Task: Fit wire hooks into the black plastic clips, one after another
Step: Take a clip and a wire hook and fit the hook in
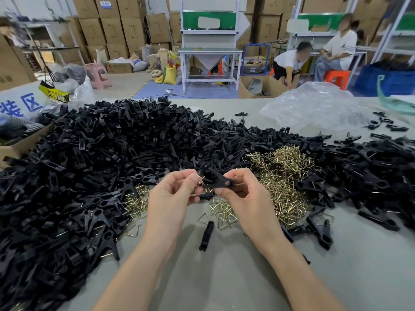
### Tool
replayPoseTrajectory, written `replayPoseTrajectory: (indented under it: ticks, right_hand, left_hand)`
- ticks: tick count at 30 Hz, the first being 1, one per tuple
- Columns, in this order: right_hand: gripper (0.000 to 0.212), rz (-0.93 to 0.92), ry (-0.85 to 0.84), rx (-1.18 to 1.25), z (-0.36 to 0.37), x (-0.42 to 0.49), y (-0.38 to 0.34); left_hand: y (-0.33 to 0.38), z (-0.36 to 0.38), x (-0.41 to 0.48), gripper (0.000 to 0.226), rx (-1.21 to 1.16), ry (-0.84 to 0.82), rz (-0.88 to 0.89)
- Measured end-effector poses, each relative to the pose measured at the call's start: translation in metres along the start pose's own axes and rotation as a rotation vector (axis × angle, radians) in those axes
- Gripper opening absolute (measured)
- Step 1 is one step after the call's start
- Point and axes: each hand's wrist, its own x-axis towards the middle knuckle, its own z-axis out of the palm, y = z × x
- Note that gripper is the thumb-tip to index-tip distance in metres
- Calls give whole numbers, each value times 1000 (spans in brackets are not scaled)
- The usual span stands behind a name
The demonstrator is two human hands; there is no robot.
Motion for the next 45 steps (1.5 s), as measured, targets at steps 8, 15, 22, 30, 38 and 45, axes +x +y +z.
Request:
replayPoseTrajectory:
  ticks: [8,15,22,30,38,45]
  right_hand:
    - [31,-59,-36,-51,1,-2,-1]
    - [37,-113,-41,-104,2,-4,-5]
    - [35,-67,-33,-42,2,-4,-5]
    - [34,-88,-35,-58,2,-4,-3]
    - [32,-116,-48,-52,3,-4,0]
    - [28,-145,-56,-105,5,-6,3]
  left_hand:
    - [-3,-1,0,7,140,42,22]
    - [-5,2,-1,5,199,29,-18]
    - [-3,4,-2,6,198,20,17]
    - [-1,6,-6,8,186,-7,8]
    - [0,9,-7,6,226,3,34]
    - [-13,18,-21,31,533,-29,93]
